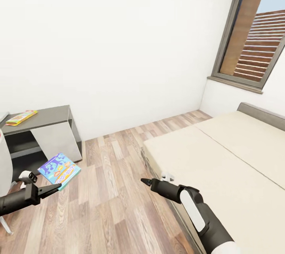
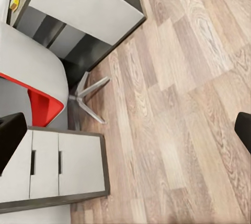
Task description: Put all the toys in the child's room - the three board games (two on the bed and one on the table), the two jigsaw puzzles on the table, and the tennis ball on the table - inside the toy box on the table in the child's room.
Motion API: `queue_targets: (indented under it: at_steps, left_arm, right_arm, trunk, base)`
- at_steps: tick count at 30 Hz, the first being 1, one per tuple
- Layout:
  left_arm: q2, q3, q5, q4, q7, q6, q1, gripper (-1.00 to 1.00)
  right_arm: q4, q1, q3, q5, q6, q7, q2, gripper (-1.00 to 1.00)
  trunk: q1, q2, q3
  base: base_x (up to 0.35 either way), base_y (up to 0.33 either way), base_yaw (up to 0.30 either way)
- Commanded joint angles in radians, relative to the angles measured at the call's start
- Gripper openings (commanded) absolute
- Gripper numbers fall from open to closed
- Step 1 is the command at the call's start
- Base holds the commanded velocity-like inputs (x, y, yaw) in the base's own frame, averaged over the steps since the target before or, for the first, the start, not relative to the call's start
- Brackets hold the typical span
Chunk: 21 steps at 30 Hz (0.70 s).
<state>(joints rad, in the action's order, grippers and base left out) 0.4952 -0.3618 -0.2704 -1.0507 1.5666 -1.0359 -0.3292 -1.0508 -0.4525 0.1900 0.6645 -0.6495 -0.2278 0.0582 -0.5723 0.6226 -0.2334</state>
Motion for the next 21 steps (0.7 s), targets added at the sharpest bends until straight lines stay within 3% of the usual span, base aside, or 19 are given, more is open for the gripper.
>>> queue_targets:
  at_steps: [1, 15, 21]
  left_arm:
    - [0.000, 0.000, 0.000, 0.000, 0.004, -0.010, -0.001, -1.00]
    - [0.000, 0.000, 0.000, 0.001, 0.004, -0.010, -0.001, -1.00]
    - [0.000, 0.000, 0.000, 0.002, 0.004, -0.010, -0.001, -1.00]
  right_arm:
    - [0.000, -0.001, -0.001, 0.000, -0.004, -0.002, 0.000, 1.00]
    - [-0.008, -0.003, 0.027, -0.002, -0.003, 0.001, 0.002, 1.00]
    - [-0.008, -0.003, 0.034, -0.002, 0.002, 0.001, 0.001, 1.00]
  trunk:
    - [0.000, 0.001, -0.002]
    - [0.000, 0.001, -0.002]
    - [0.000, 0.001, 0.002]
  base:
    - [0.018, 0.022, 0.003]
    - [0.158, 0.188, 0.001]
    - [0.024, 0.236, 0.157]
